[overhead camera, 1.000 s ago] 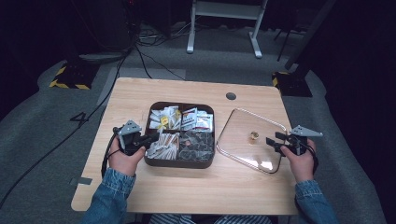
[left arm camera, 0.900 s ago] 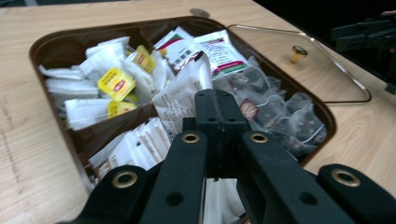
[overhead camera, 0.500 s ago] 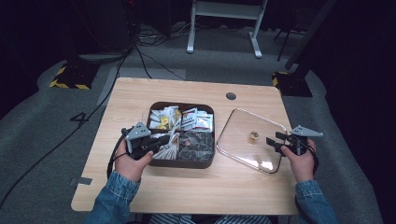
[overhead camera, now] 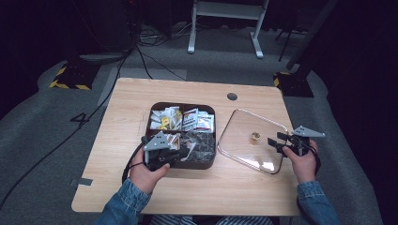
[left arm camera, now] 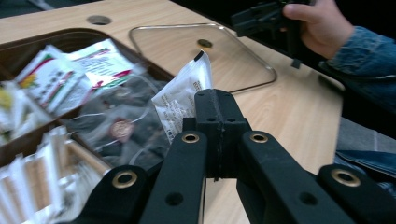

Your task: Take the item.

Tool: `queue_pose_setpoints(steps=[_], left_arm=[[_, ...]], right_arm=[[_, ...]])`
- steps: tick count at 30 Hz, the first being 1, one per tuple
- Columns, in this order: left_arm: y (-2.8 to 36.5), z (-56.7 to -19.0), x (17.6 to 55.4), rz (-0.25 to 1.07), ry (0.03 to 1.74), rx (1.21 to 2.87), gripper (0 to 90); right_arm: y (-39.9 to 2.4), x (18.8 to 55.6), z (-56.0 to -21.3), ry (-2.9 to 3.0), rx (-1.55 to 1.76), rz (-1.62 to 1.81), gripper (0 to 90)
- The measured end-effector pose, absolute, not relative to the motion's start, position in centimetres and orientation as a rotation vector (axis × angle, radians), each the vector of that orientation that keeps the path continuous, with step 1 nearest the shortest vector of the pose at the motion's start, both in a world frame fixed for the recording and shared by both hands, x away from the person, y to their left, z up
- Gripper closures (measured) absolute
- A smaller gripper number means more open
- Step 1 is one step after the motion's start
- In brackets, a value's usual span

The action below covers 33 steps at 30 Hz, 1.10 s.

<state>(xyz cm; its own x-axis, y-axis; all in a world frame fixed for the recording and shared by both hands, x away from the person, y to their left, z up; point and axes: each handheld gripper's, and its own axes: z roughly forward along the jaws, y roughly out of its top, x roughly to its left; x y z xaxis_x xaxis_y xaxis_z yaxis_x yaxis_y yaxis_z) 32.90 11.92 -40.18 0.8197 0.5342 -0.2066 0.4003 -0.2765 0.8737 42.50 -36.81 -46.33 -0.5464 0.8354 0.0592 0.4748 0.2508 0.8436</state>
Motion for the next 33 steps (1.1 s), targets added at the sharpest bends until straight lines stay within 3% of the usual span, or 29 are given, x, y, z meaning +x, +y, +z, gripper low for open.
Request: queue_pose_setpoints(steps=[33], left_arm=[[6.6,-44.7,32.0,-0.010,0.542,2.068,90.0]], right_arm=[[-36.6,42.6,-46.7,2.148,1.196,1.197,40.0]])
